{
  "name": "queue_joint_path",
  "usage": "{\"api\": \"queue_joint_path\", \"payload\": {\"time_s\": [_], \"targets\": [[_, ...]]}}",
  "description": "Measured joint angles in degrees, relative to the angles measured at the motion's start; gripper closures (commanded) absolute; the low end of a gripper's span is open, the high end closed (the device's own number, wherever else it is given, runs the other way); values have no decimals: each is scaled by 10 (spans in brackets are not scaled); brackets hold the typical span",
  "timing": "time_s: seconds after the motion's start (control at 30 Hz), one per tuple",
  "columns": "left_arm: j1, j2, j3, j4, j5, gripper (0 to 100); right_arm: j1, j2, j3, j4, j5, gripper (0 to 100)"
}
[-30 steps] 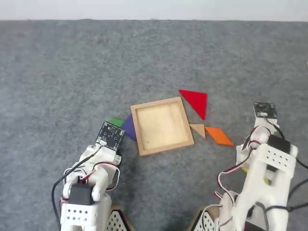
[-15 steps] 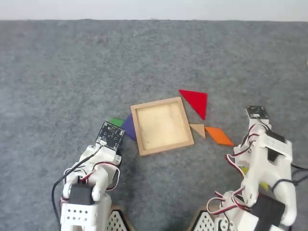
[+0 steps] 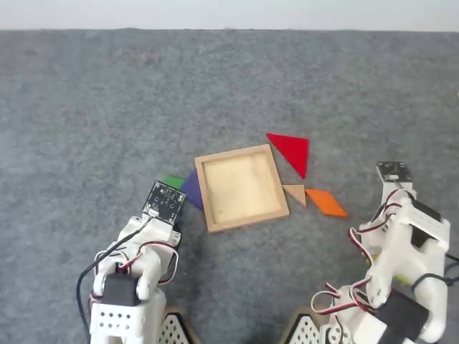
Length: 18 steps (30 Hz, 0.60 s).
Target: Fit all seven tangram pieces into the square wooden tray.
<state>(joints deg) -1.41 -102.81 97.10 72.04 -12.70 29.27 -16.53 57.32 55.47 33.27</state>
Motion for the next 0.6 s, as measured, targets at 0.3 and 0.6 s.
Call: {"api": "queue_joint_path", "payload": {"time_s": [0.3, 0.6], "targets": [[0, 0, 0, 0, 0, 907, -5, -7, 1, 60, 54, 578], [0, 0, 0, 0, 0, 907, -5, -93, 7, 110, 110, 578]]}}
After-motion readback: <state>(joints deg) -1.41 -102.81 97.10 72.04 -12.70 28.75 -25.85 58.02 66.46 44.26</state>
